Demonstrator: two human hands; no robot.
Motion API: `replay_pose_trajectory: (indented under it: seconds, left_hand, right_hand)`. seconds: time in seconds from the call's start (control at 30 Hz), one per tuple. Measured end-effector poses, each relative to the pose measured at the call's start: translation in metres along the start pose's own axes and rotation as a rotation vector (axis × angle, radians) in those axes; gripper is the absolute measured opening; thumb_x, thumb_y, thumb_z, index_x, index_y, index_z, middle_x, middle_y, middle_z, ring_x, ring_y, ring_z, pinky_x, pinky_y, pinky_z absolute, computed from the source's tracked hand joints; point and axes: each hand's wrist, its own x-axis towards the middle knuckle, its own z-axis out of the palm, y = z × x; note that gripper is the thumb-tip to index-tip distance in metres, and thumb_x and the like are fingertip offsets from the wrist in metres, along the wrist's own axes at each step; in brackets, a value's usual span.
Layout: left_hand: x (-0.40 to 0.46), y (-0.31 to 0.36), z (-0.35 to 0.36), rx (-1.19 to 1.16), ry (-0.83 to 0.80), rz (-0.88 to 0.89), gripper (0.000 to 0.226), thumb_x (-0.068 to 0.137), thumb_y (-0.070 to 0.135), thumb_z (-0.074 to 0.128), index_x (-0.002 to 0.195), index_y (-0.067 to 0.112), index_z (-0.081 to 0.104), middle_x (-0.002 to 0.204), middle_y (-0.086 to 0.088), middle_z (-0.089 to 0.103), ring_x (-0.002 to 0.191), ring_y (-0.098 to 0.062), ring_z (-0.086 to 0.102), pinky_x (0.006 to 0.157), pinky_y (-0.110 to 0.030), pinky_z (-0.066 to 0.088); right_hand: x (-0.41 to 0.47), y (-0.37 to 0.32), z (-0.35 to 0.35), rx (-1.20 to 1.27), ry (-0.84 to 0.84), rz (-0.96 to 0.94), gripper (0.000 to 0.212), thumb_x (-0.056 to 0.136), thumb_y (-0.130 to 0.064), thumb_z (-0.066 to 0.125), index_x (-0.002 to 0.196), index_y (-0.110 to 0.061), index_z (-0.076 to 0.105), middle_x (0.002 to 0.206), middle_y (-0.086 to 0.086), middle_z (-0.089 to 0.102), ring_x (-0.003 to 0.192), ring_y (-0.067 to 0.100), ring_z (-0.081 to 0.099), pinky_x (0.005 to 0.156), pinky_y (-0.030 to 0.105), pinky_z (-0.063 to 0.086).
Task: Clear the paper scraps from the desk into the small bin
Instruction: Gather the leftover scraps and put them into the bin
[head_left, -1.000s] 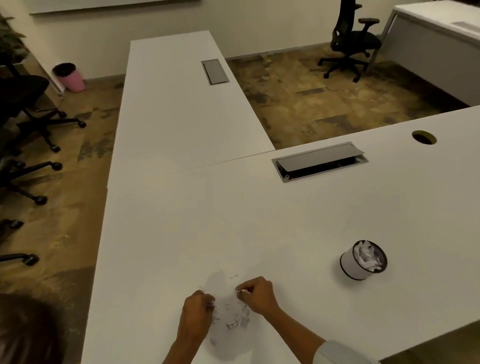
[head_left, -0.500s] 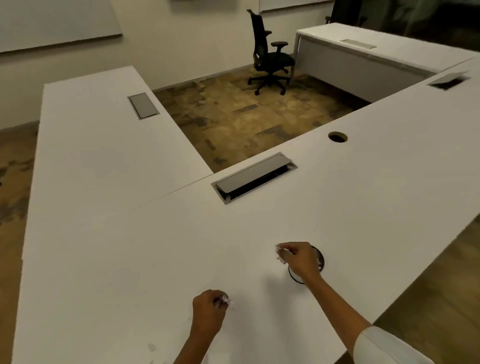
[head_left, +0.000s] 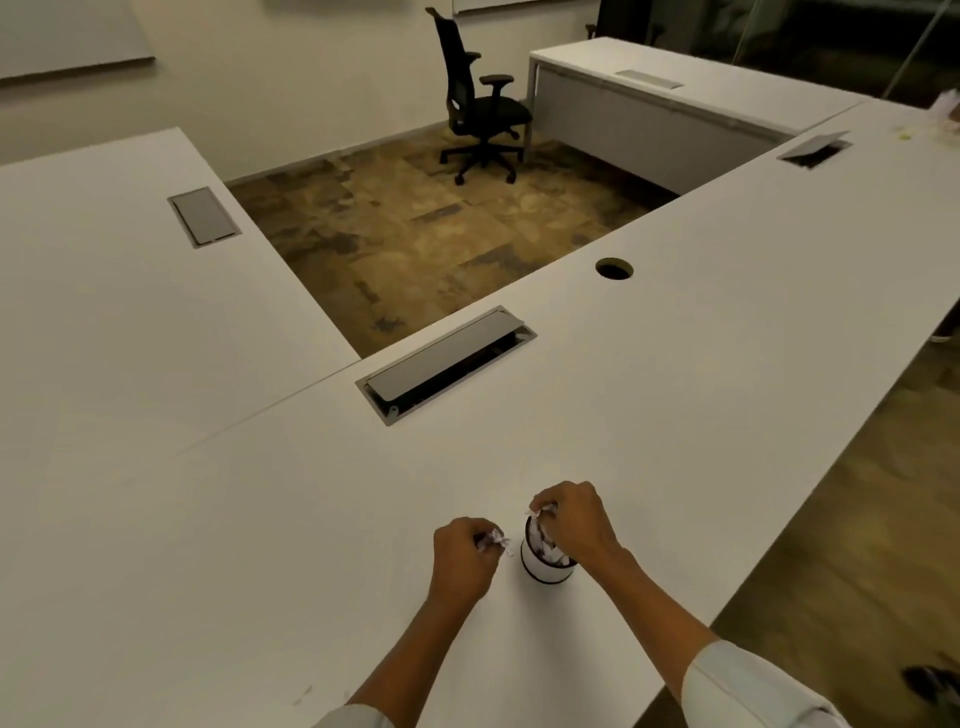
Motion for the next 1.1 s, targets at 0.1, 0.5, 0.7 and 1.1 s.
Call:
replay_pose_trajectory:
  seconds: [0.1,0.5,0.7,1.1]
  left_hand:
    - [0.01,0.008,0.011,-0.01,-0.017,-0.001,0.005,0.076,0.008,0.074,0.072,0.006,0.074,0.068,-0.009,0.073,0.056,-0.009,0.059,0.06,-0.014,0.044]
    - [0.028,0.029,0.044,0.069,-0.166,0.04,0.03,0.066,0.012,0.081,0.092,0.005,0.071,0.079,-0.011,0.07,0.063,-0.017,0.06,0.058,-0.022,0.05]
    - [0.028,0.026,0.042,0.054,-0.272,0.018,0.073,0.056,0.016,0.09,0.12,0.007,0.056,0.099,-0.009,0.062,0.084,-0.02,0.064,0.071,-0.027,0.057]
    - [-0.015,-0.055,-0.043,0.087,-0.081,0.061,0.077,0.06,0.035,0.085,0.126,0.026,0.048,0.128,0.007,0.045,0.107,-0.011,0.055,0.079,-0.023,0.05]
  right_hand:
    - [-0.002,0.001,-0.006,-0.04,-0.033,0.036,0.018,0.079,-0.004,0.068,0.086,-0.017,0.079,0.093,0.002,0.077,0.085,0.016,0.072,0.078,0.029,0.06]
    - [-0.014,0.02,-0.055,0.009,-0.104,0.056,0.045,0.071,0.002,0.073,0.111,-0.019,0.071,0.111,0.0,0.07,0.104,0.01,0.065,0.082,0.024,0.057]
    - [-0.025,0.026,-0.062,0.078,-0.002,0.106,0.033,0.071,-0.001,0.067,0.097,-0.021,0.071,0.098,-0.004,0.072,0.083,0.006,0.069,0.07,0.023,0.058]
    - [-0.069,-0.019,0.011,0.21,-0.061,-0.065,0.022,0.073,-0.008,0.067,0.09,-0.022,0.069,0.086,-0.007,0.071,0.079,0.006,0.067,0.071,0.029,0.06]
